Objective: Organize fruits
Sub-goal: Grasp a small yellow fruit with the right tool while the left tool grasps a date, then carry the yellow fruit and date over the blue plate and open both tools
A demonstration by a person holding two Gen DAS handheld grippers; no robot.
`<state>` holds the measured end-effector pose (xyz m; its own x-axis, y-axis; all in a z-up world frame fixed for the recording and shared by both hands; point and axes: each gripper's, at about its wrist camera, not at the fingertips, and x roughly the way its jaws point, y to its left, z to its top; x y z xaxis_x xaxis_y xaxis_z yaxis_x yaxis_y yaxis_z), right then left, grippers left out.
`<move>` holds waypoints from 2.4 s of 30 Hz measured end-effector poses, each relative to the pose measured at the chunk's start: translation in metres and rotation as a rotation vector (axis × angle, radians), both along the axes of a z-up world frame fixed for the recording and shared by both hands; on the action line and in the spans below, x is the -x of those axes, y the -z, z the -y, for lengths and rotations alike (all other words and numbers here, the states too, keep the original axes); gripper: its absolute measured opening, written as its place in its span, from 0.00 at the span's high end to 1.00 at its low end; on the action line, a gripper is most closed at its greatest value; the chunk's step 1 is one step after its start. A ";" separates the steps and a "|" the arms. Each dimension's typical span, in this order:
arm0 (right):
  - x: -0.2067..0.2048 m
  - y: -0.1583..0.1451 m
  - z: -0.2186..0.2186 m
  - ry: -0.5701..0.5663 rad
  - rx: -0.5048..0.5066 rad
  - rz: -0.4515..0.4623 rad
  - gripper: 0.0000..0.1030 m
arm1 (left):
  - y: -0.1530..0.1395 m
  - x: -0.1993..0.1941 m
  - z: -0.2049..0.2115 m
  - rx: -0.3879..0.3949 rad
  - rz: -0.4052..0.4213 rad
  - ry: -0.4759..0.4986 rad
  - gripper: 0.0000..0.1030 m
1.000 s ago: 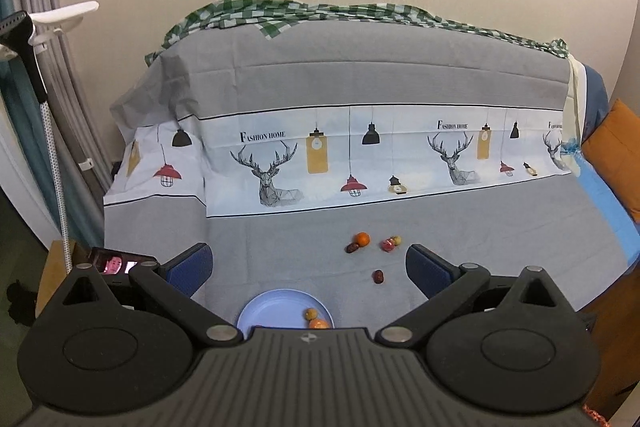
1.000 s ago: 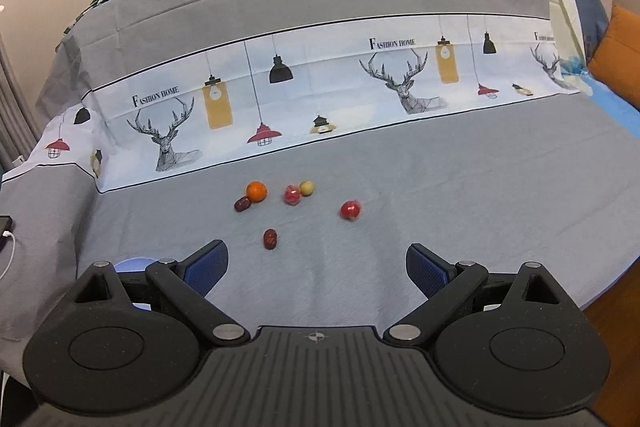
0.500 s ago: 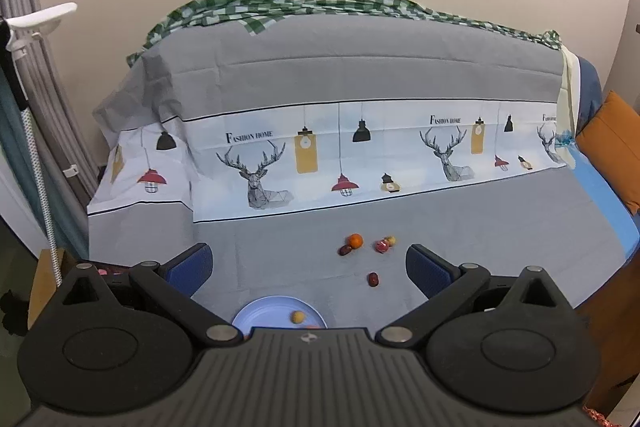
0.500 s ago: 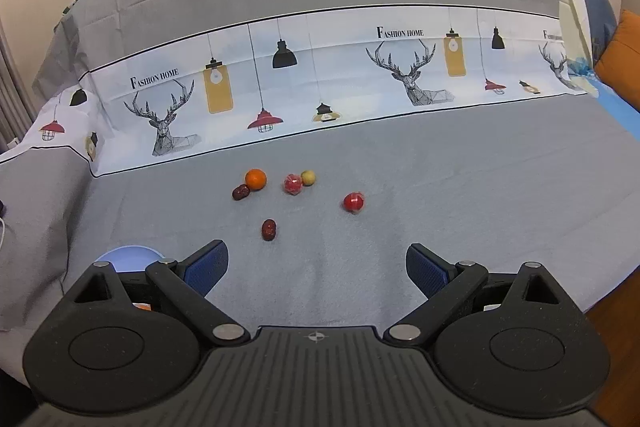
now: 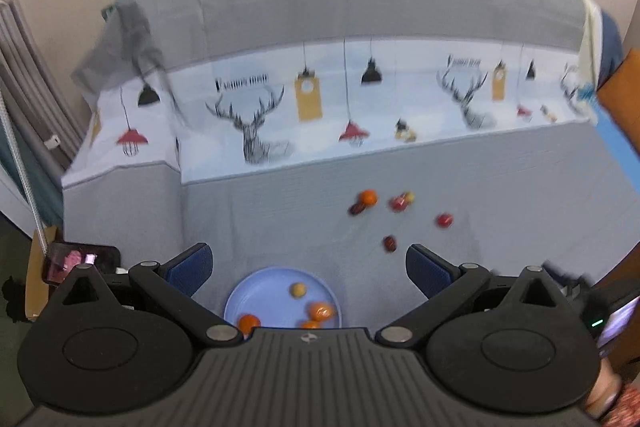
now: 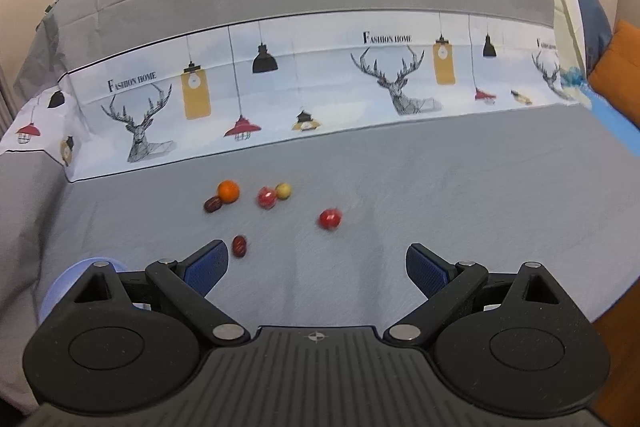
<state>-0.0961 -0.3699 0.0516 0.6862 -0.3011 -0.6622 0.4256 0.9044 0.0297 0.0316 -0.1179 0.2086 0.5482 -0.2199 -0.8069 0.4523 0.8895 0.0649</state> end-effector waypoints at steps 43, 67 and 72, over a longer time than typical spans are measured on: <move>-0.244 0.183 0.082 -0.357 0.091 -0.126 0.75 | 0.350 -0.136 0.174 0.011 -0.212 0.243 0.77; 0.006 0.043 -0.102 -0.444 -0.145 0.054 0.75 | 0.191 0.051 -0.067 0.032 -0.093 -0.057 0.77; 0.031 0.028 -0.140 -0.532 -0.098 0.065 0.75 | 0.179 0.074 -0.102 0.076 -0.068 -0.107 0.77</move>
<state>-0.1271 -0.2294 0.0231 0.7676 0.1593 -0.6208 -0.0952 0.9862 0.1354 -0.0423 -0.0157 0.0297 0.5161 -0.2247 -0.8265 0.3553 0.9342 -0.0321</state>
